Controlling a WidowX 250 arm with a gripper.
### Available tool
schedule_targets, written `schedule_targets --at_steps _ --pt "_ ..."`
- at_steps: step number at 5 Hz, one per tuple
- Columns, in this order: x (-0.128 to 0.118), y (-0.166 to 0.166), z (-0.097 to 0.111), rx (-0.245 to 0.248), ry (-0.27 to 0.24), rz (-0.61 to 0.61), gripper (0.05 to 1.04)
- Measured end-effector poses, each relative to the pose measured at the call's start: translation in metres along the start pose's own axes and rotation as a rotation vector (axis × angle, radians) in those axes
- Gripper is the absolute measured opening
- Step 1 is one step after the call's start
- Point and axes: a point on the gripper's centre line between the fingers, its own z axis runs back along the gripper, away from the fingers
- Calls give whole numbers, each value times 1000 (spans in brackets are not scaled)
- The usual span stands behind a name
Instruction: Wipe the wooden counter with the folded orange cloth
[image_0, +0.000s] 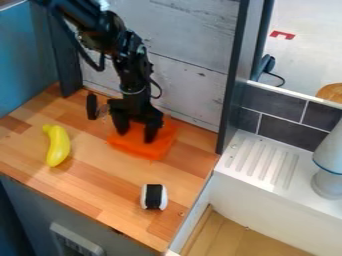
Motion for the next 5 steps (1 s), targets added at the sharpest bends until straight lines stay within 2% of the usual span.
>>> schedule_targets --at_steps 1,2,3,5 --pt "17 -3 -3 5 -5 -15 1001" --pt "21 -3 -3 12 1 -11 1001" --pt "10 -3 -2 14 -9 -1 1001" --pt "-60 9 6 -57 35 -20 1001"
